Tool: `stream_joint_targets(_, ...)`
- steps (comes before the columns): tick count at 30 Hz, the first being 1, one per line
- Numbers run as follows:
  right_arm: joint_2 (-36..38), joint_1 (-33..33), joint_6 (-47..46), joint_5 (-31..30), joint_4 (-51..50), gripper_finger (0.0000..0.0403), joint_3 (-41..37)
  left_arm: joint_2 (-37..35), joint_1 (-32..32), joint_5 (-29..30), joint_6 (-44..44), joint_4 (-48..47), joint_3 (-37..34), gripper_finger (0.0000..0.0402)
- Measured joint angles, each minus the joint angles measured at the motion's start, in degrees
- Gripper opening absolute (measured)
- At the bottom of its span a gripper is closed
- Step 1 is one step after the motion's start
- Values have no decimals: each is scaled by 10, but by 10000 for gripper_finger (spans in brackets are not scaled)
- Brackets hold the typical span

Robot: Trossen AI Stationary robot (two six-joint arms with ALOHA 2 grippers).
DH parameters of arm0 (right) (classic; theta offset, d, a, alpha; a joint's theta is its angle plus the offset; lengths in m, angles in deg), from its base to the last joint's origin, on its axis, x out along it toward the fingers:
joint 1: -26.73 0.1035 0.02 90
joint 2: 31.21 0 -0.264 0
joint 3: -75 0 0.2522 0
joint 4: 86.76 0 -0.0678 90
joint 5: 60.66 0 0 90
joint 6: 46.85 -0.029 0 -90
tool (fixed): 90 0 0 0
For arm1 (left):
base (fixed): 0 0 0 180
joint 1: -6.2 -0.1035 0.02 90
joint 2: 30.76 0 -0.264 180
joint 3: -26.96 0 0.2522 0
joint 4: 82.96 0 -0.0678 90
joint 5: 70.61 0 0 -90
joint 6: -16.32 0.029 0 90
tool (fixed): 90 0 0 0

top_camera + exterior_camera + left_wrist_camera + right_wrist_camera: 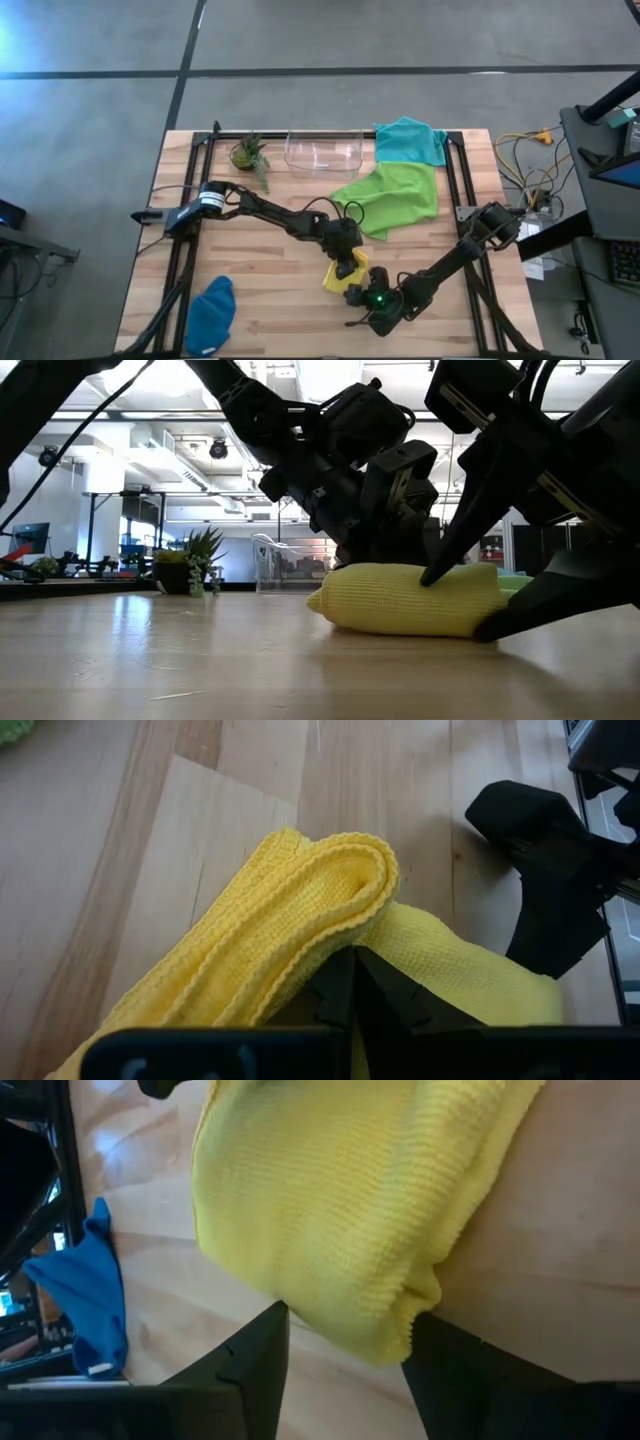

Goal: Fold microfiber towels
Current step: Put the yellow towel into the bin

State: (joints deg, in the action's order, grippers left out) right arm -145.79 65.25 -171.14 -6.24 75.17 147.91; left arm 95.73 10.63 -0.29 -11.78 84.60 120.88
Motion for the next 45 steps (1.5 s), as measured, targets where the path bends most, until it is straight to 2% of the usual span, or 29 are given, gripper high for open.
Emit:
stream_joint_targets(9, 7, 2, 16, -5, -8, 105, -1, 0, -1, 0, 0, 0, 0, 0)
stream_joint_targets(17, 22, 6, 48, -13, -33, 19, -5, 0, -16, -4, 0, -1, -1, 0)
stream_joint_targets(23, 27, 11, 65, -12, -41, 11, 1, -10, -31, 10, 17, -10, 2, 0)
stream_joint_targets(31, 79, 16, 146, -2, -29, 10, 10, -89, -41, 152, 104, -40, 2, 0)
stream_joint_targets(39, 154, 0, 221, 1, -67, 9, 6, -175, -58, 163, 137, -91, -1, 0)
stream_joint_targets(45, 243, -46, 330, 24, -107, 9, 3, -277, -66, 208, 140, -144, -30, 0)
